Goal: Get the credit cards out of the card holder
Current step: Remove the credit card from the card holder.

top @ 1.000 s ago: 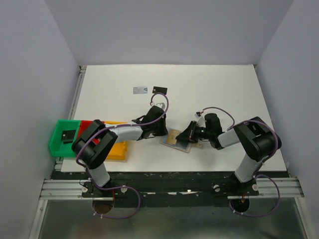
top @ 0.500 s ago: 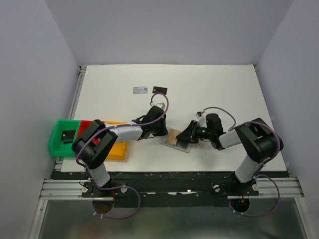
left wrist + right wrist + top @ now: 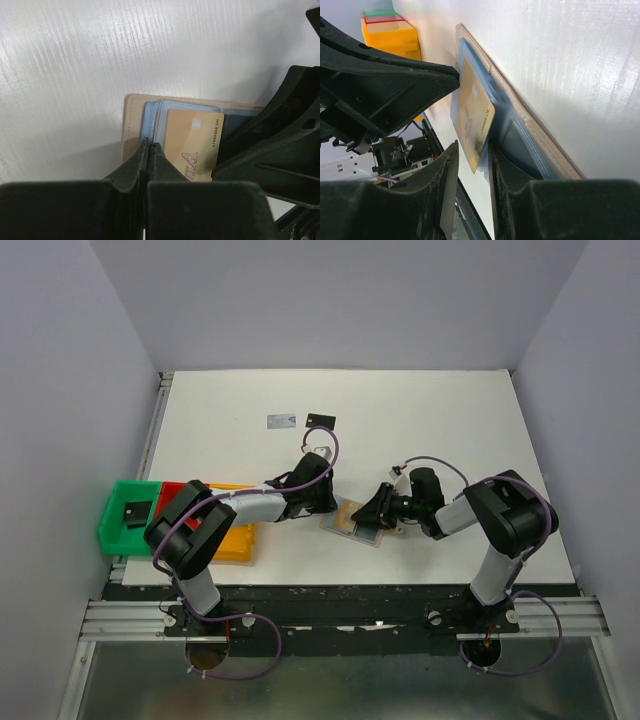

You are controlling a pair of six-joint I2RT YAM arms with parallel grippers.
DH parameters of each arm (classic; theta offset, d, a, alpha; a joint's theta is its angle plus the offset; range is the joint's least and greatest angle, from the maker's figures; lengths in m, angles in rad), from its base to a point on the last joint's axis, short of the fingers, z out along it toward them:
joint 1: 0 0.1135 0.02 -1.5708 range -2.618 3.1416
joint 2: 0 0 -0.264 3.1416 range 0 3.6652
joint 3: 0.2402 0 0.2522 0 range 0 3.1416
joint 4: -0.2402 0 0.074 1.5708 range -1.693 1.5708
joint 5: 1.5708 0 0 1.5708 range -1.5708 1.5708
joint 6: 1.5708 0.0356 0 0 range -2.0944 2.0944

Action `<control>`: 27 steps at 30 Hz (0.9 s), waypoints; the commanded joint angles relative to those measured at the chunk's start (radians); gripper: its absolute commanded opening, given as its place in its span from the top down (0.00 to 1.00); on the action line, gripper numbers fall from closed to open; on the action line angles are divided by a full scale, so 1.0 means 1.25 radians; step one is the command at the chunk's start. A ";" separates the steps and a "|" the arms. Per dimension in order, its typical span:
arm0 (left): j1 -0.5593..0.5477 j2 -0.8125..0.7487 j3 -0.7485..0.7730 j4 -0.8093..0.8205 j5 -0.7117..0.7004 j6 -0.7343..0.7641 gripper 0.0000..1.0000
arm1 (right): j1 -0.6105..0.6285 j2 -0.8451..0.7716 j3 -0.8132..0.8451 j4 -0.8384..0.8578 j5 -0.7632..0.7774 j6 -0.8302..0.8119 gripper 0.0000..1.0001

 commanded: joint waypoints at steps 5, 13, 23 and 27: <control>-0.010 0.041 -0.013 -0.061 -0.001 0.009 1.00 | -0.004 0.030 0.022 0.062 -0.018 0.024 0.73; -0.010 0.039 -0.014 -0.066 -0.003 0.006 1.00 | -0.005 0.006 0.005 0.066 -0.018 0.024 0.93; -0.005 0.035 -0.019 -0.073 -0.011 0.000 1.00 | -0.012 -0.068 -0.014 0.001 -0.006 -0.008 1.00; -0.003 0.035 -0.020 -0.074 -0.012 -0.003 1.00 | -0.021 -0.100 -0.020 -0.036 -0.005 -0.027 1.00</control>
